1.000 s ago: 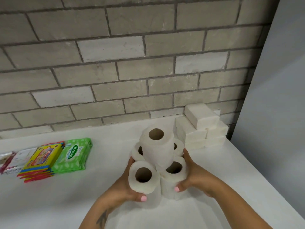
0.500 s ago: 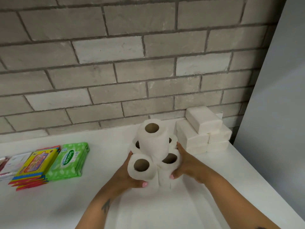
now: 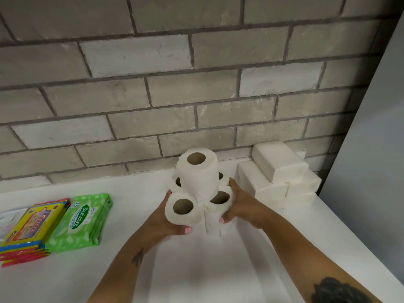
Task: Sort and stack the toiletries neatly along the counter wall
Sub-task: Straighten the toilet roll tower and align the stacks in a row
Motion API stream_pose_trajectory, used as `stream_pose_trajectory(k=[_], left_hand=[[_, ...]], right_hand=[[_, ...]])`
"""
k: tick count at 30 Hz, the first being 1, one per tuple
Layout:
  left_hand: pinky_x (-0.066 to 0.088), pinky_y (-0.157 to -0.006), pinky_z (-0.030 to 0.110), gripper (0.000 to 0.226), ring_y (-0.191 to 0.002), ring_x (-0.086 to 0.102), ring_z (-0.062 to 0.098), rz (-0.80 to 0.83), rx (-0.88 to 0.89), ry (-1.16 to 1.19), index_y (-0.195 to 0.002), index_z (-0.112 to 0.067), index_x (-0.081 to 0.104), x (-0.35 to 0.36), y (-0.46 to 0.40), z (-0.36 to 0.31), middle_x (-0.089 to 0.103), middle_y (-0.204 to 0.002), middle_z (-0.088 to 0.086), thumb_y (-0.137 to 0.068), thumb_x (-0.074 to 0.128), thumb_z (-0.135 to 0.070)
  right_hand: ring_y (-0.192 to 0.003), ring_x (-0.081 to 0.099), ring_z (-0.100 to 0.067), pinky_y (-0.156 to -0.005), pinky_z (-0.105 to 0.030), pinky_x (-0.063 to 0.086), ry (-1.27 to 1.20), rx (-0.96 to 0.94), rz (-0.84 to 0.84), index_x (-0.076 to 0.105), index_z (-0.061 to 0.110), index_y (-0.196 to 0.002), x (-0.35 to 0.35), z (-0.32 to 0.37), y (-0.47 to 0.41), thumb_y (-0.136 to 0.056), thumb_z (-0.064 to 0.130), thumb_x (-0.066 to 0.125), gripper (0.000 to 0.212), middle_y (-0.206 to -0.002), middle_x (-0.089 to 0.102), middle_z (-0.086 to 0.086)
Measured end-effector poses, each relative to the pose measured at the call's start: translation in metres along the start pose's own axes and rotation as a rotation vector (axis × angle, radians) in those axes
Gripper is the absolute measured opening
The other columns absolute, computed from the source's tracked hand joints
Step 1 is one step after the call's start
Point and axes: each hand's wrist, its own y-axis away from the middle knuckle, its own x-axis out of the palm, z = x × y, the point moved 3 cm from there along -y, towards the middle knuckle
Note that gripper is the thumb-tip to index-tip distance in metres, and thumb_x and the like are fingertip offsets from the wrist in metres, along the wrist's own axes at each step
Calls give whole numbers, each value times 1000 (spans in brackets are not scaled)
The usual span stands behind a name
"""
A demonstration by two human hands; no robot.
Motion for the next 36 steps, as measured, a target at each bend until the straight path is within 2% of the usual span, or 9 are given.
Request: stream_pose_trajectory(k=[12,15,19,21,24,26,29,33,36], left_hand=[[50,-82,20,88,-109,58,8,-39,38,-25,-133,-10,36,1,0,2,57,-123,1,-59,81,5],[50,-77,17,84,-100,61,5,-87,21,-46,-129,-11,41,-1,5,3,62,-113,-2,-59,84,5],[47,-70,7,79,-91,62,-2,-217,-34,-74,-118,-30,46,2,14,-2,66,-101,-19,-57,87,-2],[42,-75,5,99,-92,58,-10,-276,-95,-68,-129,-40,31,4,21,-4,59,-101,-33,-55,90,-12],[34,-90,15,135,-108,44,-8,-297,-132,-57,-149,-26,-3,7,30,-7,37,-110,-42,-52,91,-17],[30,-94,16,133,-118,34,-5,-307,-140,-63,-149,-23,-9,11,39,-13,26,-111,-45,-59,88,-11],[22,-101,16,122,-133,23,-1,-353,-145,-125,-150,-23,-8,13,55,-19,16,-134,-34,-68,82,-30],[19,-110,20,96,-142,22,6,-489,-160,-211,-151,-23,9,4,80,-16,21,-154,-13,-78,68,-46],[28,-114,30,73,-136,37,10,-634,-144,-134,-146,-21,28,-10,101,-11,38,-148,-6,-85,64,-37]], right_hand=[[-121,45,-24,-104,-42,41,4,-26,-35,6,35,-147,-1,1,4,-46,6,82,130,-133,45,3],[-127,40,-25,-103,-33,38,66,-25,-93,3,29,-149,1,5,10,-53,3,82,128,-142,38,3],[-139,27,-23,-103,-29,32,203,-70,-205,1,22,-151,6,12,23,-59,4,83,125,-154,22,3],[-143,19,-21,-109,-31,29,288,-100,-248,1,21,-151,9,14,31,-59,7,84,125,-158,11,3],[-144,15,-18,-110,-29,27,354,-124,-288,1,20,-151,11,16,46,-62,10,83,121,-159,5,3],[-143,20,-18,-111,-31,29,344,-166,-323,6,20,-151,13,19,58,-65,13,81,114,-157,15,1],[-136,36,-19,-104,-24,33,298,-257,-454,25,20,-147,17,27,80,-76,15,73,86,-147,38,5],[-105,58,-9,-85,-21,42,127,-408,-621,57,24,-118,32,43,108,-82,7,65,41,-107,63,11],[-89,60,1,-83,-23,48,23,-473,-591,60,25,-103,53,52,115,-81,4,65,31,-94,64,14]])
